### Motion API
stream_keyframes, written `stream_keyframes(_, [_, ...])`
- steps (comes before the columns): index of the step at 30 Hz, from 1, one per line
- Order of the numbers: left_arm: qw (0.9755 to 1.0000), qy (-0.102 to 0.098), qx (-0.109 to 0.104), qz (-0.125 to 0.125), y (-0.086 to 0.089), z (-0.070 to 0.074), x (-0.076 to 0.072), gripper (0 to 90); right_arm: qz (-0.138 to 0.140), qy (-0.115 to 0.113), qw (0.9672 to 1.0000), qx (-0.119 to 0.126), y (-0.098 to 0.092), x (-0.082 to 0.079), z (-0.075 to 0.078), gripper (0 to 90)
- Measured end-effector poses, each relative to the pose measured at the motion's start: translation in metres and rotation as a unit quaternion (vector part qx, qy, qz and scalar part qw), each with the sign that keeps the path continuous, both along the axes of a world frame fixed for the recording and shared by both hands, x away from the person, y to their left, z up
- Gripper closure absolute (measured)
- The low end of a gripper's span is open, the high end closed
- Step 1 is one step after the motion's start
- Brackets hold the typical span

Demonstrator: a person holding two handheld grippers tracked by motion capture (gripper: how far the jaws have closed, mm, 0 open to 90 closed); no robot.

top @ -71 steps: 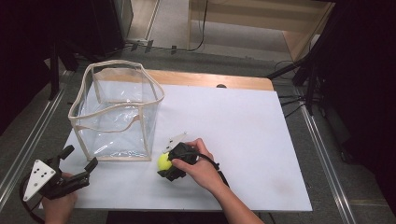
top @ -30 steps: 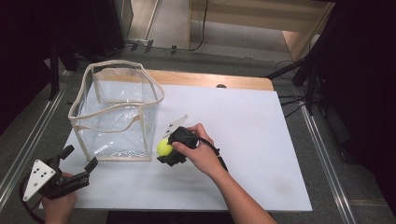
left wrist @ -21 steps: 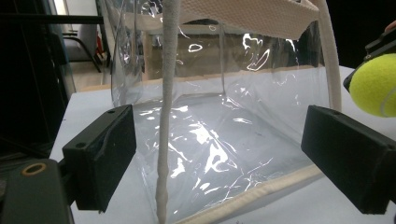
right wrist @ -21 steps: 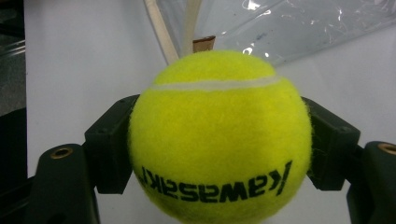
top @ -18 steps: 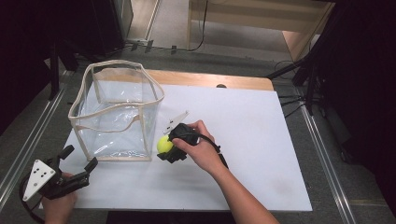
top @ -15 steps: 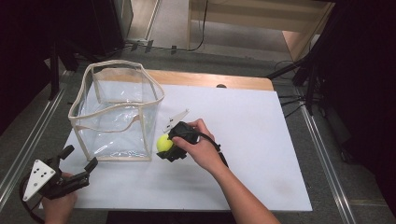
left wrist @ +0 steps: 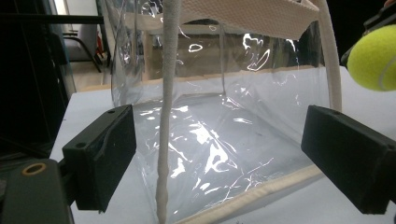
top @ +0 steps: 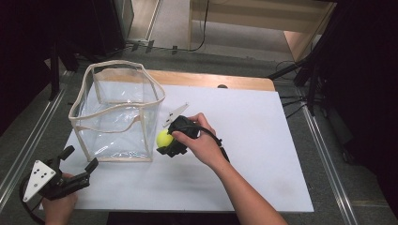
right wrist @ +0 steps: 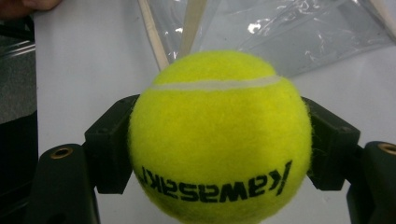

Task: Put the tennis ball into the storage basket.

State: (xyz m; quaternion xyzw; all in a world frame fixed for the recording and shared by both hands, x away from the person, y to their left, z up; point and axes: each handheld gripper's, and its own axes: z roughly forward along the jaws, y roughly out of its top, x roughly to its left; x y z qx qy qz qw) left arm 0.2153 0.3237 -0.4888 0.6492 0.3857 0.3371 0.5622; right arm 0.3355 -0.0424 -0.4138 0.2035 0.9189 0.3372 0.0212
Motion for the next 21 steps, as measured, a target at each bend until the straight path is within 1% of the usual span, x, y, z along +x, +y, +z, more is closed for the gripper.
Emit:
stream_keyframes(1, [1.0, 0.0, 0.001, -0.001, 0.0, 0.0, 0.0, 10.4, 0.0, 0.0, 1.0, 0.0, 0.0, 0.0, 0.0, 22.7])
stream_keyframes(2, [1.0, 0.0, 0.002, -0.001, 0.0, 0.0, 0.0, 10.4, 0.003, -0.002, 1.0, 0.006, 0.0, 0.003, 0.005, 22.7])
stream_keyframes(4, [1.0, 0.0, 0.0, 0.0, 0.0, 0.0, 0.0, 10.4, 0.002, -0.001, 0.9999, 0.01, 0.001, 0.004, 0.009, 22.8])
stream_keyframes(6, [1.0, 0.0, -0.002, -0.001, 0.0, 0.0, 0.0, 10.4, 0.007, -0.007, 0.9999, 0.011, 0.003, 0.005, 0.013, 22.7])
stream_keyframes(7, [1.0, -0.001, -0.003, -0.002, 0.001, 0.0, 0.0, 10.4, 0.004, -0.007, 0.9999, 0.009, 0.003, 0.005, 0.015, 22.7])
stream_keyframes(9, [1.0, 0.001, -0.003, -0.002, 0.001, 0.0, 0.0, 10.4, 0.005, -0.011, 0.9998, 0.013, 0.004, 0.007, 0.018, 22.8])
stream_keyframes(16, [1.0, 0.001, -0.003, -0.002, 0.001, 0.0, 0.0, 10.4, 0.004, -0.013, 0.9998, 0.017, 0.003, 0.011, 0.026, 22.7])
stream_keyframes(21, [1.0, 0.0, -0.003, -0.002, 0.001, 0.0, 0.0, 10.4, 0.0, -0.011, 0.9996, 0.025, 0.0, 0.016, 0.033, 22.8])
